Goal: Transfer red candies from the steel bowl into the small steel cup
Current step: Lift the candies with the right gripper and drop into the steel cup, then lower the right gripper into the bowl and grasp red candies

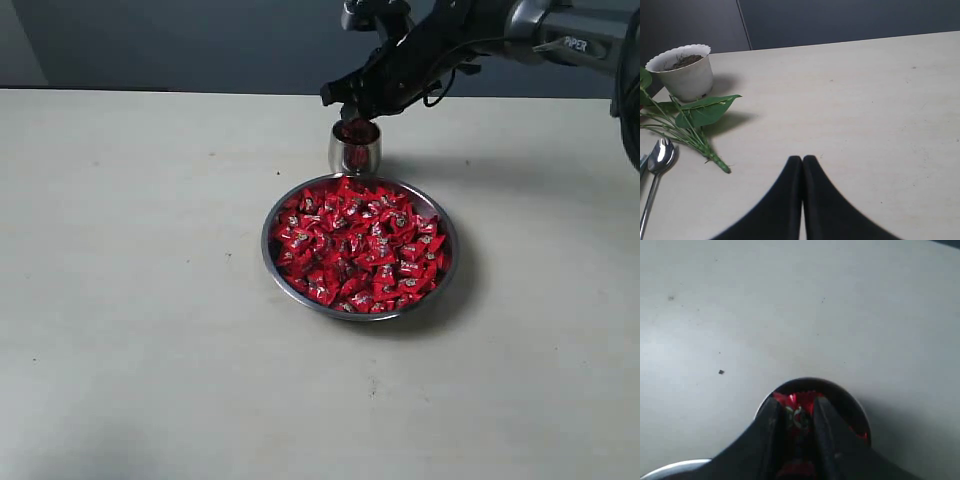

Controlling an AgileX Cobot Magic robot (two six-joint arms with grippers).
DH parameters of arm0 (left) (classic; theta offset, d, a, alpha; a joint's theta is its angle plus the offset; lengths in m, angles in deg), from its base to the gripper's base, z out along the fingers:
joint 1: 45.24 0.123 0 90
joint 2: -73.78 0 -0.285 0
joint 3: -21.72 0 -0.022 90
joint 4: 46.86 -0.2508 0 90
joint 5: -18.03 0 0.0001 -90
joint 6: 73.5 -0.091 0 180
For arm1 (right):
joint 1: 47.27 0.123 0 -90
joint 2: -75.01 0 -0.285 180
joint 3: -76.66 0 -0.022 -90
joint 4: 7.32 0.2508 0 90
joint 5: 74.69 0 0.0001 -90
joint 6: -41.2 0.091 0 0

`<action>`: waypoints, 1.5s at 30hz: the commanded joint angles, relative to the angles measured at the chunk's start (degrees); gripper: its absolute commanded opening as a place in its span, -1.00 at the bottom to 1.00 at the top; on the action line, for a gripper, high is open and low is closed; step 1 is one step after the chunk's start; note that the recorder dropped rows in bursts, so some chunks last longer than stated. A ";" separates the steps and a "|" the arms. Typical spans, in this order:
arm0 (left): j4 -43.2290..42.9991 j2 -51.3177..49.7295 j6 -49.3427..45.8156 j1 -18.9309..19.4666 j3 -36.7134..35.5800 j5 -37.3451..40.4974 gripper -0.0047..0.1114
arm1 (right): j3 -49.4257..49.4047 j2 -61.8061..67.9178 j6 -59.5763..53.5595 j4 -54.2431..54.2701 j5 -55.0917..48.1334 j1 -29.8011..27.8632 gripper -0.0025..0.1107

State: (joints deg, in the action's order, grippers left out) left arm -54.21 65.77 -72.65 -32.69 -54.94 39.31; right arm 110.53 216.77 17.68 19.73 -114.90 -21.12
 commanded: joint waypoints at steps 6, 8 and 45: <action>0.27 0.22 0.21 -0.05 -0.34 -0.32 -0.91 | 1.29 -1.21 0.05 -2.02 -3.14 -0.32 -0.06; 0.27 0.22 0.21 -0.05 -0.34 -0.32 -0.91 | 1.29 -2.04 1.76 -3.62 -4.29 -0.32 0.00; 0.27 0.22 0.21 -0.05 -0.34 -0.32 -0.91 | -41.75 -23.88 -5.01 2.60 -0.92 2.03 -0.19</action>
State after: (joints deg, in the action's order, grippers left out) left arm -54.21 65.77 -72.65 -32.69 -54.94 39.31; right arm 69.94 192.94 13.73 22.19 -118.49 -19.02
